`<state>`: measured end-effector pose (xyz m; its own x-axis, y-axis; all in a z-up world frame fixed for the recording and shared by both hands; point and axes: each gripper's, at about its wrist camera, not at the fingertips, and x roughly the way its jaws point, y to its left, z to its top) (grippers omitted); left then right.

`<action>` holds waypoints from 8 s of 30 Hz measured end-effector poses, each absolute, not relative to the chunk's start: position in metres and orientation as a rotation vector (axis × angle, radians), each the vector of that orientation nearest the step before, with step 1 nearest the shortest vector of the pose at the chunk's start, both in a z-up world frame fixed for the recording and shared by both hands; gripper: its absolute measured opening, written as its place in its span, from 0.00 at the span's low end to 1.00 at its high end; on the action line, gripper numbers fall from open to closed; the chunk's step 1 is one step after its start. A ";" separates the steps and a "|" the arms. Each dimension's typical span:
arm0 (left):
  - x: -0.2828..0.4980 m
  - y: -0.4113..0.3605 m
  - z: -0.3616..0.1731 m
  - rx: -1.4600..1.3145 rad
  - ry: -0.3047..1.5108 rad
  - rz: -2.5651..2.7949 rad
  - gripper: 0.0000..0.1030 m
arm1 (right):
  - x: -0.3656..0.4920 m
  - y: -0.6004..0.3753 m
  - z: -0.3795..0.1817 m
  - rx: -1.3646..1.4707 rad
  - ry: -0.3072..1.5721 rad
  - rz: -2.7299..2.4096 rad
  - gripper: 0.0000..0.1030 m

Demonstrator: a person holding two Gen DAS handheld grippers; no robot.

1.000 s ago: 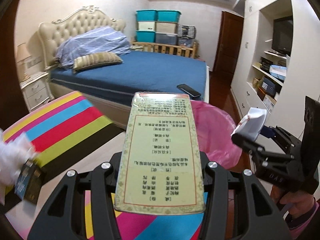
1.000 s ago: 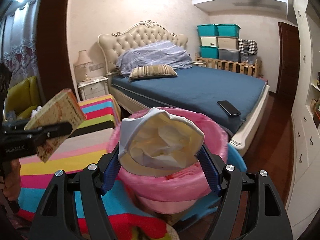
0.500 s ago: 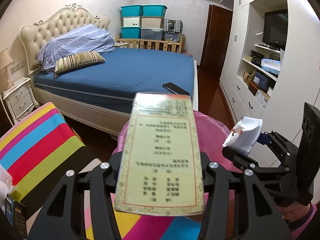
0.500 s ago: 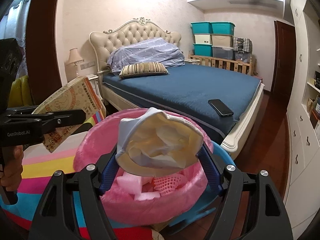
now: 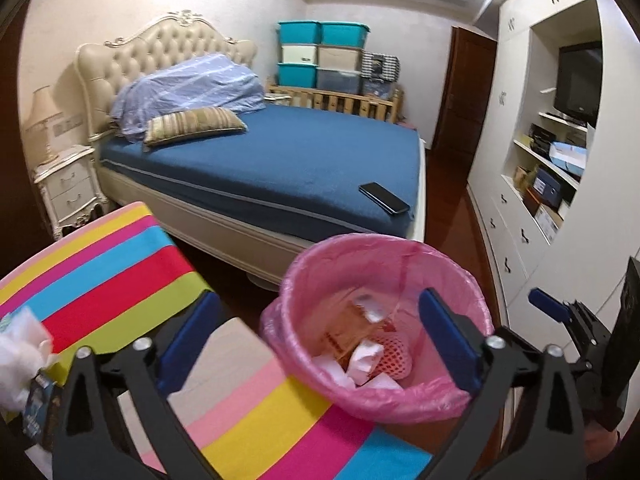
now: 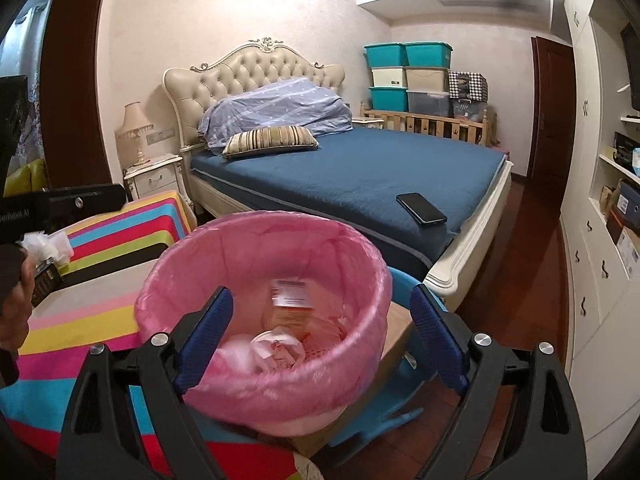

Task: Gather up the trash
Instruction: 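Move both open grippers back over the table, then grasp the pink foam fruit net with the right gripper, then grasp the white box with the left gripper, then carry the foam net and white box over the pink bin and open both grippers, then move both open grippers back over the table, then grasp the black DORMI box with the right gripper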

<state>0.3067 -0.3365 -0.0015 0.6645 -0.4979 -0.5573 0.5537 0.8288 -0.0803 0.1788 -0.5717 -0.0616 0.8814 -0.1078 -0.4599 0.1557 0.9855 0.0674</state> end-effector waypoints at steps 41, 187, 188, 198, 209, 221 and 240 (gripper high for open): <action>0.114 0.107 -0.049 0.010 0.726 0.086 0.95 | 0.134 -0.177 -0.068 -0.312 0.648 0.732 0.82; 0.325 -0.379 -0.032 0.233 0.595 -0.657 0.66 | 0.173 -0.561 -0.075 0.058 0.531 -0.020 0.70; 0.324 -0.378 -0.033 0.239 0.592 -0.651 0.67 | 0.171 -0.561 -0.074 0.060 0.527 -0.019 0.70; 0.293 -0.301 -0.043 0.276 0.585 -0.498 0.85 | 0.180 -0.507 -0.076 0.030 0.540 0.072 0.70; 0.252 -0.166 -0.039 0.201 0.605 -0.324 0.90 | 0.200 -0.399 -0.067 -0.022 0.554 0.224 0.72; 0.241 -0.012 -0.044 0.177 0.618 -0.045 0.92 | 0.228 -0.266 -0.072 -0.069 0.616 0.334 0.75; 0.308 0.092 -0.062 0.073 0.698 -0.049 0.92 | 0.316 -0.148 -0.079 -0.078 0.742 0.235 0.79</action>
<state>0.3078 0.0918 -0.0618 0.7654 -0.0204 -0.6432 0.0690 0.9963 0.0504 0.3157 -0.1483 -0.0789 0.7126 0.1841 -0.6770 -0.2388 0.9710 0.0126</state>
